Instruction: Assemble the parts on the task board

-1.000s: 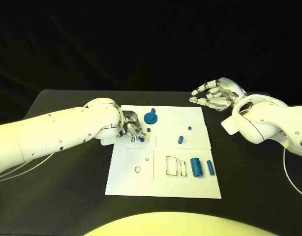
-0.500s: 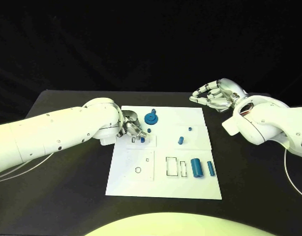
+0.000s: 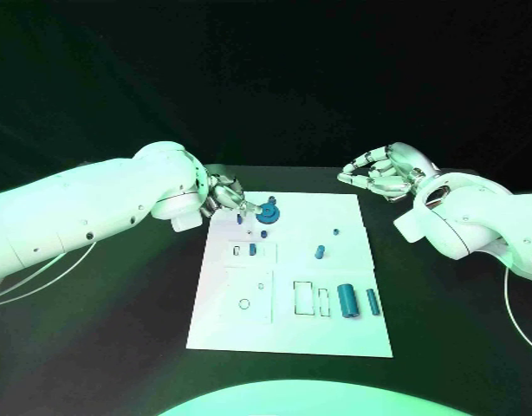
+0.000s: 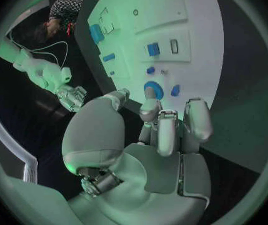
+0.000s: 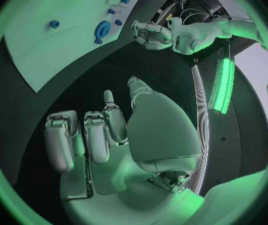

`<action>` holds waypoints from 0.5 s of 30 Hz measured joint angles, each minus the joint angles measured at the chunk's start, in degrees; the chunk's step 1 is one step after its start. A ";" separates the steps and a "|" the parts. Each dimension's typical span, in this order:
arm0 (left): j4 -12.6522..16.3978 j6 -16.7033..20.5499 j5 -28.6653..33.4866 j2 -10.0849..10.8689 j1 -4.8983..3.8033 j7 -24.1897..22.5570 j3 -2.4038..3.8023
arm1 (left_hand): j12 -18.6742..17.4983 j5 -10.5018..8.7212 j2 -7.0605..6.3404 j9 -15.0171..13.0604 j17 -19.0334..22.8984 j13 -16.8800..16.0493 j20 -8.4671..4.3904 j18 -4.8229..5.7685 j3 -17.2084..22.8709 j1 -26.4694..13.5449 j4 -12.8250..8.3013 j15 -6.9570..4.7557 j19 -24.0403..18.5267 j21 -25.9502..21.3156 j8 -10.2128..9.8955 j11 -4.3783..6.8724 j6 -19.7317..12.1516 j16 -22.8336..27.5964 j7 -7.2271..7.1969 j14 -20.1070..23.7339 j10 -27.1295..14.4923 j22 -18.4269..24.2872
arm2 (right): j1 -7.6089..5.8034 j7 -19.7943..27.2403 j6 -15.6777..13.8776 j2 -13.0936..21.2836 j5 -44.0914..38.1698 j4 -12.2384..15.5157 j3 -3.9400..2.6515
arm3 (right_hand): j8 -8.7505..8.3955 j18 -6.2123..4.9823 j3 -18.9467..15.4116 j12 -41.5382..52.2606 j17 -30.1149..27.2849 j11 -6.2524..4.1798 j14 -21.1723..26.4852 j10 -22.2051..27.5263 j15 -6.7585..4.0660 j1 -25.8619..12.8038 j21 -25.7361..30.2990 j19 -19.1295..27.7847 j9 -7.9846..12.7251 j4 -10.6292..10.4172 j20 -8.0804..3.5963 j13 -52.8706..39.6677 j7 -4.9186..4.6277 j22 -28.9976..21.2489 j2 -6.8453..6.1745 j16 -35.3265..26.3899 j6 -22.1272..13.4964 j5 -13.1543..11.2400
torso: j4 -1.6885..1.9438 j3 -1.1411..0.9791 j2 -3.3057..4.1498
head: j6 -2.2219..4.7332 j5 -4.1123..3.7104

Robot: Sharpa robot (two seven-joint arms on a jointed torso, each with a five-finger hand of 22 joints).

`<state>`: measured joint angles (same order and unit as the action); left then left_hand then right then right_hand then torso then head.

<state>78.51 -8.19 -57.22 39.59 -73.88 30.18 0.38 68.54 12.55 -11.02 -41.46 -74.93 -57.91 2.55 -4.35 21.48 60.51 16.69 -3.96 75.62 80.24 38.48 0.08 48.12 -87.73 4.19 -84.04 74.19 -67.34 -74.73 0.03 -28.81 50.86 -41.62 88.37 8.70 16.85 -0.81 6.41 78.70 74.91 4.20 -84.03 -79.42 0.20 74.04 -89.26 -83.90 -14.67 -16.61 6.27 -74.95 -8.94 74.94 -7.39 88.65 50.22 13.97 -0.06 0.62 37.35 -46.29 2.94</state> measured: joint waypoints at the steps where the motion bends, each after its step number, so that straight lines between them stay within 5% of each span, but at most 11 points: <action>1: -0.57 0.01 0.10 -0.20 -0.33 -0.04 0.05 | -0.20 0.00 -0.03 0.10 0.00 0.32 -0.01 0.00 -0.24 0.03 -0.08 0.13 0.01 -0.02 -0.16 -0.15 0.00 0.00 0.00 0.13 -0.15 0.13 | 0.00 0.00 -0.01 0.00 0.00 -0.02 0.00 | 0.00 0.00 0.00 0.00 0.00 0.00 0.00 0.00 0.00 0.00 0.00 0.00 0.00 0.00 0.00 0.00 0.00 0.00 0.00 0.00 0.00 0.00 | -0.01 0.00 0.01 | 0.07 0.04; 15: -11.34 -0.37 -2.48 -6.37 -1.34 -0.37 0.03 | -1.32 0.00 -0.11 0.53 0.01 2.08 0.41 0.00 -0.95 0.69 0.13 0.61 -0.41 -0.43 -1.03 -0.39 -0.40 0.33 0.41 0.20 -1.42 0.81 | 0.00 0.02 -0.16 0.10 0.00 0.01 0.00 | 0.00 0.00 0.00 0.00 -0.01 0.00 0.00 0.00 0.00 0.00 0.00 0.00 0.00 0.00 0.00 0.01 0.00 -0.01 0.00 0.00 0.00 0.56 | 0.04 0.12 0.20 | 0.29 0.07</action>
<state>67.17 -8.56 -59.70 33.22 -75.23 29.81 0.41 67.22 12.55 -11.14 -40.92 -74.92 -55.83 2.96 -4.35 20.54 61.20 16.82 -3.36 75.22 79.82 37.45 -0.31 47.72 -87.40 4.60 -83.84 72.78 -66.54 -74.73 0.05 -28.98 50.97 -41.61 88.37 8.71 16.84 -0.81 6.41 78.70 74.90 4.20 -84.03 -79.42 0.20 74.04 -89.27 -83.90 -14.67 -16.60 6.27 -74.94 -8.94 74.93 -7.39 88.66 50.22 14.53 -0.02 0.73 37.55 -46.00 3.02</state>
